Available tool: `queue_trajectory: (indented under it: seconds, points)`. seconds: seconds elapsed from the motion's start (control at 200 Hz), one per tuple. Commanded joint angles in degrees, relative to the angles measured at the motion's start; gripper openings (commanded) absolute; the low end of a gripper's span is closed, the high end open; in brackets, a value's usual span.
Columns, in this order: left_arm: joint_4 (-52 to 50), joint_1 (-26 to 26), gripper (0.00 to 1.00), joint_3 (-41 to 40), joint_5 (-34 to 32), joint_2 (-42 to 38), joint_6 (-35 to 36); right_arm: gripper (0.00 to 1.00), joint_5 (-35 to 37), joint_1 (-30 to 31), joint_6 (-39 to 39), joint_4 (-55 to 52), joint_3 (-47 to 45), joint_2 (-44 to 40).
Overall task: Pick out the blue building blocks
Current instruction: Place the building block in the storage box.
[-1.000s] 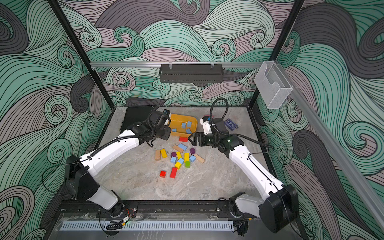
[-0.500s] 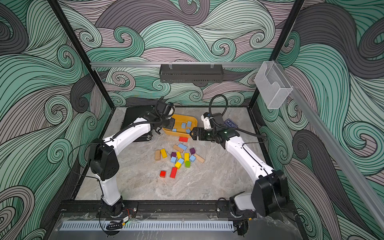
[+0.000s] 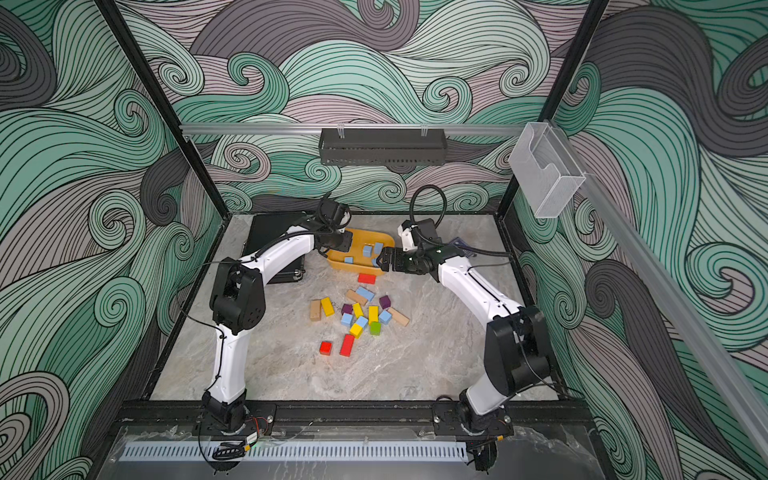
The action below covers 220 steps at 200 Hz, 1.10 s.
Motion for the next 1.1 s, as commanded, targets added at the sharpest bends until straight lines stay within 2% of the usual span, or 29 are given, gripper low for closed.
queue_trajectory:
  seconds: [0.0, 0.47, 1.041, 1.096]
  points:
    - [0.47, 0.78, 0.00, 3.57, 2.28, 3.14, 0.40, 0.99, -0.48, -0.51, 0.03, 0.59, 2.24, 1.60]
    - [0.67, 1.97, 0.00, 10.28, 5.37, 12.72, 0.40, 0.99, -1.33, -0.95, -0.56, 0.55, 5.24, 6.06]
    - [0.67, 2.32, 0.00, 11.06, 5.94, 15.16, -1.09, 0.99, -2.46, -1.22, -1.27, 0.79, 4.81, 6.91]
    - [0.58, 2.33, 0.04, 11.16, 6.04, 15.31, -1.18, 0.99, -2.37, -1.22, -1.30, 0.81, 4.59, 6.71]
